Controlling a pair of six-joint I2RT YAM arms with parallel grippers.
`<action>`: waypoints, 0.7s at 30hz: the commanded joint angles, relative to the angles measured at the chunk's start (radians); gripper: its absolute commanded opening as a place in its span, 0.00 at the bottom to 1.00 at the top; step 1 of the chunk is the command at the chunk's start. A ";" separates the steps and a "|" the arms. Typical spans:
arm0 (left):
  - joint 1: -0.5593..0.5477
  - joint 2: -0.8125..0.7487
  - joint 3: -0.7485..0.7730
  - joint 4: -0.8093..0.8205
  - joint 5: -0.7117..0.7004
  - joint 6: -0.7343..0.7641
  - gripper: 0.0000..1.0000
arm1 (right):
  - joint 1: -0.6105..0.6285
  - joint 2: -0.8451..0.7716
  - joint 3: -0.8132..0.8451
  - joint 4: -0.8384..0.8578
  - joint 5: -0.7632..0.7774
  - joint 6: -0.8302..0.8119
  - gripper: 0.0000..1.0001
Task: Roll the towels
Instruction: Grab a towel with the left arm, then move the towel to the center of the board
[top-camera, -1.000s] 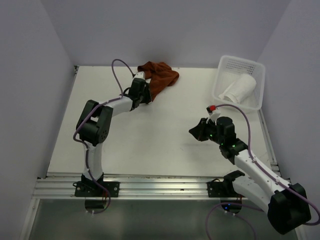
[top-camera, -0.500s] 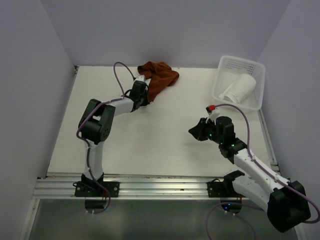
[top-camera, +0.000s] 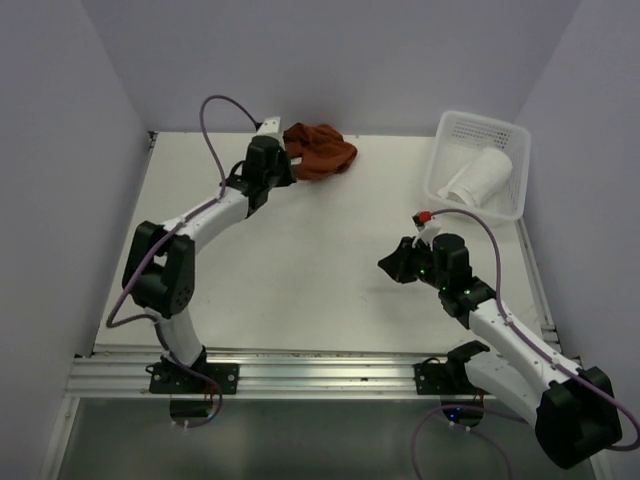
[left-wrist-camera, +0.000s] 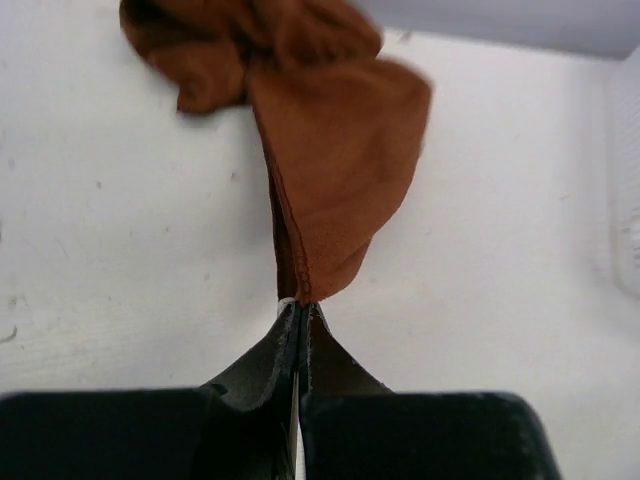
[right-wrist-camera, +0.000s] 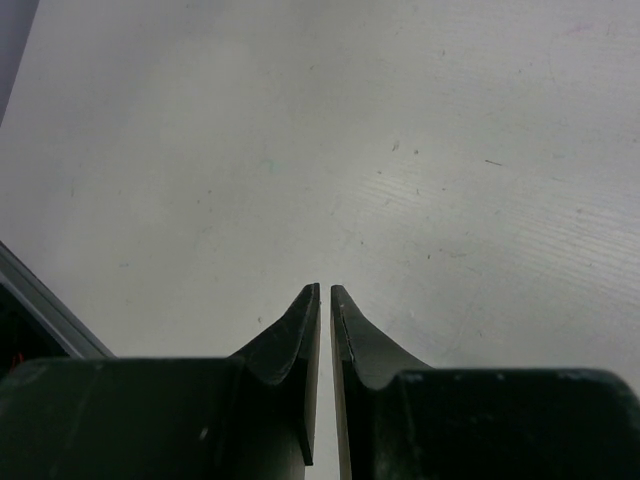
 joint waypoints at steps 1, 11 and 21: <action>-0.027 -0.241 0.014 0.011 0.019 0.061 0.00 | 0.003 -0.052 0.026 -0.024 -0.012 -0.015 0.13; -0.171 -0.615 0.083 -0.140 0.104 0.156 0.00 | 0.019 -0.139 0.039 -0.144 -0.012 0.055 0.30; -0.196 -1.066 -0.075 -0.417 -0.099 0.064 0.00 | 0.035 -0.044 0.084 -0.188 0.017 0.077 0.51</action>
